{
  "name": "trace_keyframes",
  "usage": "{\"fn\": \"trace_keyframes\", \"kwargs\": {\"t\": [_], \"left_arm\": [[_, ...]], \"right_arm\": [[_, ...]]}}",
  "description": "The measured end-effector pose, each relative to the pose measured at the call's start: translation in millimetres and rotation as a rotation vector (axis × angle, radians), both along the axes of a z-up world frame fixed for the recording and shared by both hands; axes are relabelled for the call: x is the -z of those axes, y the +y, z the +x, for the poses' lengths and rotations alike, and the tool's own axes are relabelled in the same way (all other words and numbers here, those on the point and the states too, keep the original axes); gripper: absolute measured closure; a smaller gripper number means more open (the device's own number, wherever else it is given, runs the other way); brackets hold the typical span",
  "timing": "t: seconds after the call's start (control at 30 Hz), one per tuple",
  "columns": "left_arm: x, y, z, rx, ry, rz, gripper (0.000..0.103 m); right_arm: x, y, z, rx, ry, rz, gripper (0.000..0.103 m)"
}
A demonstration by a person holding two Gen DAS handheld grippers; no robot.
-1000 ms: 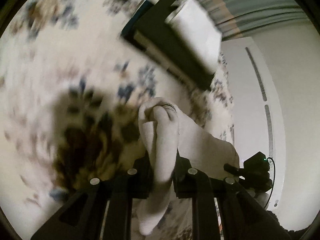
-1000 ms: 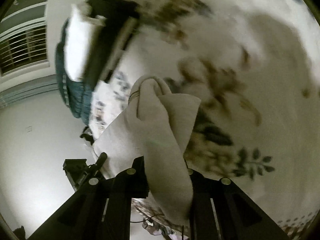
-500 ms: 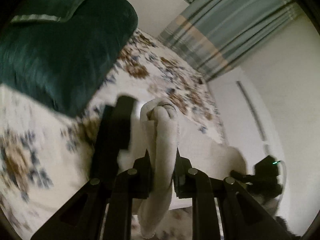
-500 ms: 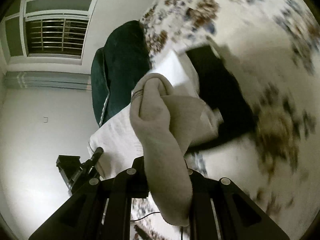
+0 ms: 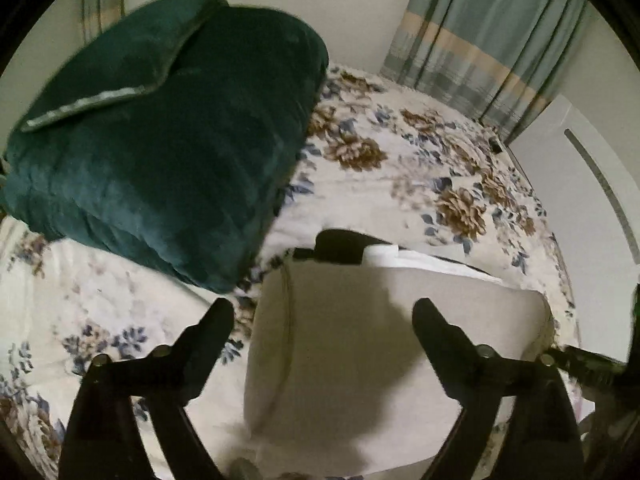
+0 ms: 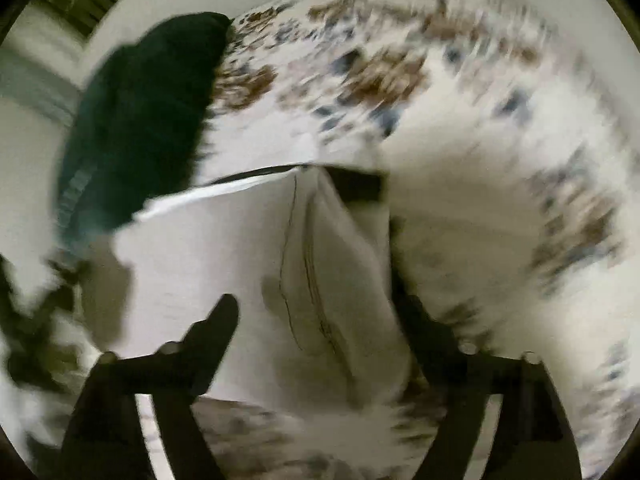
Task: Fold small clothes
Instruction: 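Lower the folded shirt onto the dark clothes stack and open both grippers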
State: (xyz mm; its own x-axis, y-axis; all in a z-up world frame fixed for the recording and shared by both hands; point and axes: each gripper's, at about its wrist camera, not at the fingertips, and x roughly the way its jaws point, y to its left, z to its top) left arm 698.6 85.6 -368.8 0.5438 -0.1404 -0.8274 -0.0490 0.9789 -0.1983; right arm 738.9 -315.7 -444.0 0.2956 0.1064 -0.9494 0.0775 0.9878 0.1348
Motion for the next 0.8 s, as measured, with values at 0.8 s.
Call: {"fn": "trace_keyframes", "kwargs": {"t": [0.8], "left_arm": [[-169.2, -75.6, -198.5, 0.016, -0.121, 0.221, 0.0]], "right_arm": [[-218.2, 44.8, -216.2, 0.08, -0.272, -0.298, 0.0]]}}
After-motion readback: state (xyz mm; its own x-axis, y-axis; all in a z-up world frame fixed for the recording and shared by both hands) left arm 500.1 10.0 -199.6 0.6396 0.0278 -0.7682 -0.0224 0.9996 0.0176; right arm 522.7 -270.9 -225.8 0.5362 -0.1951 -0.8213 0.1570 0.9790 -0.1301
